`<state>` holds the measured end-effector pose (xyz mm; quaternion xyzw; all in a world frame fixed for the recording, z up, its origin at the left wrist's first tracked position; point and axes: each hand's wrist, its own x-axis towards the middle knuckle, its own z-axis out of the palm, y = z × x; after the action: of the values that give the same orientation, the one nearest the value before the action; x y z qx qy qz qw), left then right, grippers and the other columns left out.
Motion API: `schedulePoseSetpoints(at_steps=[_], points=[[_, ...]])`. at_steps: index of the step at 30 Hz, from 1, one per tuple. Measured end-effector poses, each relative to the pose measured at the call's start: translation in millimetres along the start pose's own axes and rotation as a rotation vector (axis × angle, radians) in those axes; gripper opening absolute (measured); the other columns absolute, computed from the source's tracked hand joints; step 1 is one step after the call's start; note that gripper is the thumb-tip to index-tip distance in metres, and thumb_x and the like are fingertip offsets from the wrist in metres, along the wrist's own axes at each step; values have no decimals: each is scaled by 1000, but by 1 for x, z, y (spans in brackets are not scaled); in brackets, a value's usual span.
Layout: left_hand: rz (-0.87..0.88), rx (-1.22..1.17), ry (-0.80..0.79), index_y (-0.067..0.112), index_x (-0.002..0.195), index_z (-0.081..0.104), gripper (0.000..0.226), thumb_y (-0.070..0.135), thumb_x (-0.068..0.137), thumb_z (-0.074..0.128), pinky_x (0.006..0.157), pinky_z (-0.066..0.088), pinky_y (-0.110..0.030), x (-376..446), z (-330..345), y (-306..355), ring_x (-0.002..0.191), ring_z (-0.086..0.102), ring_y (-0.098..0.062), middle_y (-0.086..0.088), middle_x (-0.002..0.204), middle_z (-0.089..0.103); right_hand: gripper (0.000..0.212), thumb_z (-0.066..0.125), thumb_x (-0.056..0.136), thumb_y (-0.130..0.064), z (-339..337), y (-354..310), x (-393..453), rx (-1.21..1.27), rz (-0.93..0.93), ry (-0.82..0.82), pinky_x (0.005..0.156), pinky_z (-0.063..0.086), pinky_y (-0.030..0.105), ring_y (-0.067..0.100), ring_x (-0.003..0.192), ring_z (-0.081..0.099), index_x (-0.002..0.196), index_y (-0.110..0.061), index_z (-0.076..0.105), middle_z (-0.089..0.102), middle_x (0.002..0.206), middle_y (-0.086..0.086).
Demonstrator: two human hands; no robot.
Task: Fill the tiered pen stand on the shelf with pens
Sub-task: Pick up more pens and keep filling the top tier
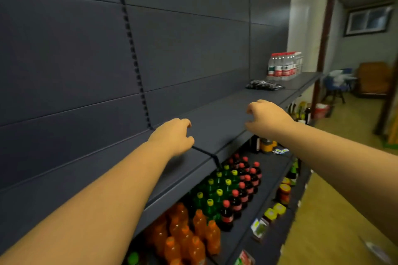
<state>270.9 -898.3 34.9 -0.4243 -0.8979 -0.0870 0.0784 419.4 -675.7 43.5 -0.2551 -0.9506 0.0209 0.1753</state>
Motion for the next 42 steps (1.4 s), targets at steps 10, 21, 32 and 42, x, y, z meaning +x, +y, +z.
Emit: schedulePoseSetpoints(at_steps=[10, 21, 32, 42], points=[[111, 64, -118, 24, 135, 50, 43, 34, 93, 53, 87, 52, -41, 148, 46, 84, 109, 57, -25, -1, 127, 57, 24, 57, 93, -26, 47, 126, 58, -121, 151, 19, 83, 53, 45, 34, 99, 56, 111, -11, 58, 56, 112, 12], [238, 57, -136, 20, 136, 47, 46, 34, 93, 55, 89, 53, -45, 315, 89, 154, 106, 57, -27, -5, 124, 56, 26, 60, 90, -24, 55, 237, 157, -219, 228, 45, 84, 54, 44, 33, 101, 57, 113, -14, 58, 57, 112, 9], [117, -22, -158, 18, 143, 43, 54, 33, 93, 56, 96, 50, -43, 452, 129, 242, 113, 55, -27, -7, 135, 53, 31, 64, 87, -26, 91, 397, 245, -132, 200, 52, 85, 55, 44, 28, 101, 58, 116, -16, 58, 59, 112, 6], [14, -26, -186, 16, 145, 40, 57, 37, 94, 55, 95, 50, -44, 568, 173, 353, 117, 54, -29, -9, 140, 48, 23, 63, 89, -29, 105, 546, 344, -76, 98, 25, 80, 52, 39, 28, 102, 58, 109, -19, 56, 54, 103, 2]])
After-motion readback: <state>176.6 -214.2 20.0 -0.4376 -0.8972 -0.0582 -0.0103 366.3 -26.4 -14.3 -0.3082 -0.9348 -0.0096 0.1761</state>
